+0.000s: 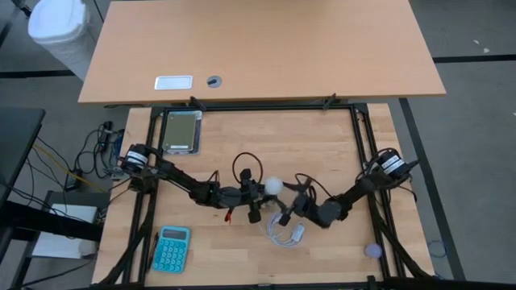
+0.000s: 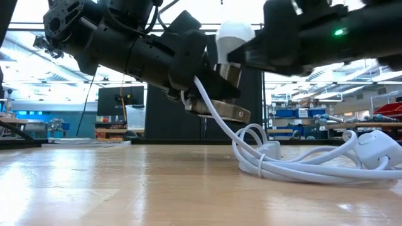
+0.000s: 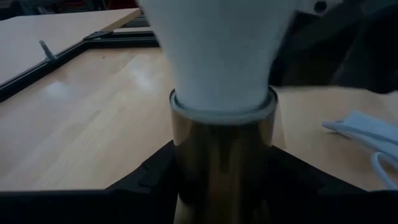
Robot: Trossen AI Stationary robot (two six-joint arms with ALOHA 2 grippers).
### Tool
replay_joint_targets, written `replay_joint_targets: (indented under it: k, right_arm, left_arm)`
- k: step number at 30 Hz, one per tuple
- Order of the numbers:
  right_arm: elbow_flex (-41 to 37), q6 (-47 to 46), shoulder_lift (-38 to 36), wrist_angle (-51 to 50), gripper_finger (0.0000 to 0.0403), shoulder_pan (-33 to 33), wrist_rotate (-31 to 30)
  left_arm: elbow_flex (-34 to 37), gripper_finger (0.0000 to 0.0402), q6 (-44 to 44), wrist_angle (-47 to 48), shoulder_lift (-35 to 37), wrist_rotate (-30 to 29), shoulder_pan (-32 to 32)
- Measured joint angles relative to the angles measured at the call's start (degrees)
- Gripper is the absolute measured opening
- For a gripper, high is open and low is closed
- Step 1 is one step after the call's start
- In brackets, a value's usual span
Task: Screw lightbulb
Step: Remove the lightbulb from the desk lamp
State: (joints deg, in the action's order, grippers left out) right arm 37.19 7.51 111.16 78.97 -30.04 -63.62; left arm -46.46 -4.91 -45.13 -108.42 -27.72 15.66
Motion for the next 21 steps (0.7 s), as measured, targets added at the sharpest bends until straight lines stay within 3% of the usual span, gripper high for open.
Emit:
replay_joint_targets:
  k: [2, 4, 6, 10, 15, 21]
  right_arm:
    - [0.0, 4.0, -0.19, 0.79, 0.0249, -1.97, -6.22]
    - [-0.01, 6.74, -0.37, 2.4, 0.0249, -3.9, -16.37]
    - [-0.02, 8.14, -0.55, 2.67, 0.0249, -5.19, -19.61]
    - [-0.04, 6.3, -0.53, 2.43, 0.0248, -6.76, -15.19]
    - [-0.04, -0.4, -0.53, 1.72, 0.0244, -4.7, 0.12]
    - [-0.07, -7.46, -0.51, -3.16, 0.0242, -0.06, 6.5]
  left_arm:
    - [0.0, 0.0188, -0.02, -0.09, 0.06, -0.22, 0.11]
    - [0.08, 0.0188, 0.14, -0.07, 0.07, -0.12, 0.14]
    - [0.16, 0.0188, 0.27, 0.03, 0.07, -0.06, 0.32]
    - [0.17, 0.0188, 0.35, -0.2, 0.07, -0.35, 0.13]
    - [0.17, 0.0188, 0.22, -0.36, 0.06, -1.2, 0.11]
    - [0.17, 0.0188, 0.17, -1.02, 0.04, -1.18, 0.11]
